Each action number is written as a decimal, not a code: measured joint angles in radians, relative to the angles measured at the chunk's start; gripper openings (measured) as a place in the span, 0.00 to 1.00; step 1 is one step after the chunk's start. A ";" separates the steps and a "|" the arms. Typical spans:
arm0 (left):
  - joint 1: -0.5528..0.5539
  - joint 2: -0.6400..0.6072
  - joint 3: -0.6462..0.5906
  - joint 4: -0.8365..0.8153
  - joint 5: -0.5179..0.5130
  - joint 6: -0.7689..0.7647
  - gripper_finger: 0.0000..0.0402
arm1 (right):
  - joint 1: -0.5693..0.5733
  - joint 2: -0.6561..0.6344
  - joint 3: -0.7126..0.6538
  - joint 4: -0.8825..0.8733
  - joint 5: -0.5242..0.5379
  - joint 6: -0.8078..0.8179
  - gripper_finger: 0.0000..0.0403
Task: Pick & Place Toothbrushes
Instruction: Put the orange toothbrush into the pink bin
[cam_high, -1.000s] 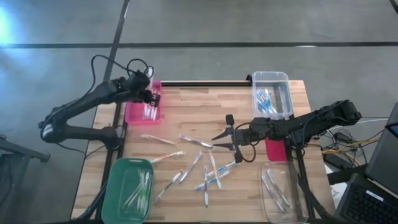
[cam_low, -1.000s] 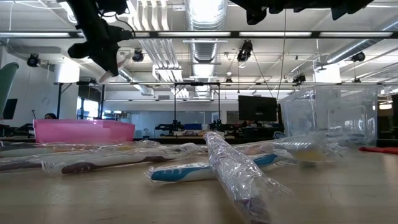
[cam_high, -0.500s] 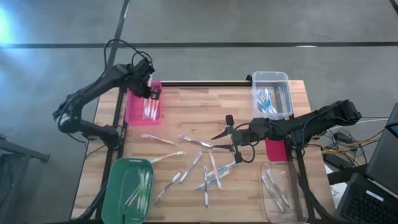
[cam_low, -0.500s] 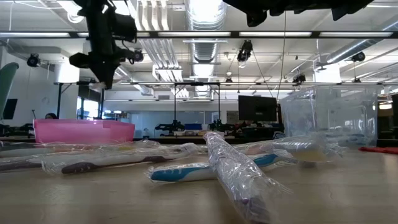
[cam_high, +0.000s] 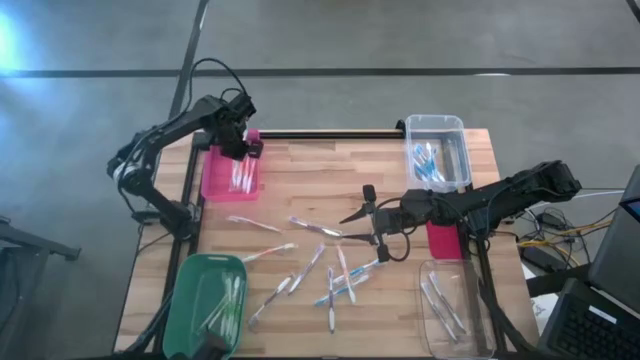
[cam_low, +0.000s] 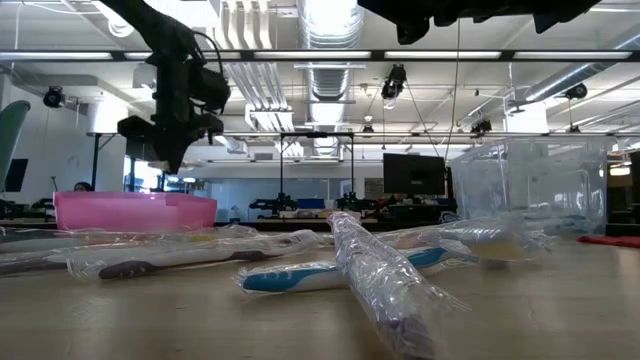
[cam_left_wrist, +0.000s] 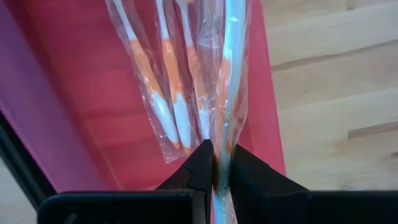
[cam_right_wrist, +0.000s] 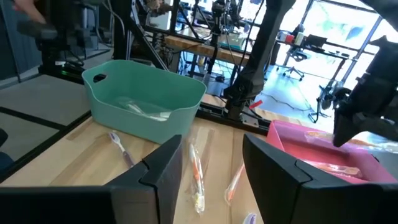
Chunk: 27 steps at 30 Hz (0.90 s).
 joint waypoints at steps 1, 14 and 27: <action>0.000 0.009 0.000 0.000 0.003 0.000 0.09 | 0.000 0.000 0.000 0.000 0.000 0.000 0.41; 0.003 0.066 -0.002 -0.003 0.023 -0.024 0.10 | 0.000 0.000 0.000 0.000 0.000 0.008 0.36; 0.003 0.069 -0.003 -0.005 0.021 -0.024 0.11 | 0.000 0.000 0.000 0.000 0.000 0.023 0.25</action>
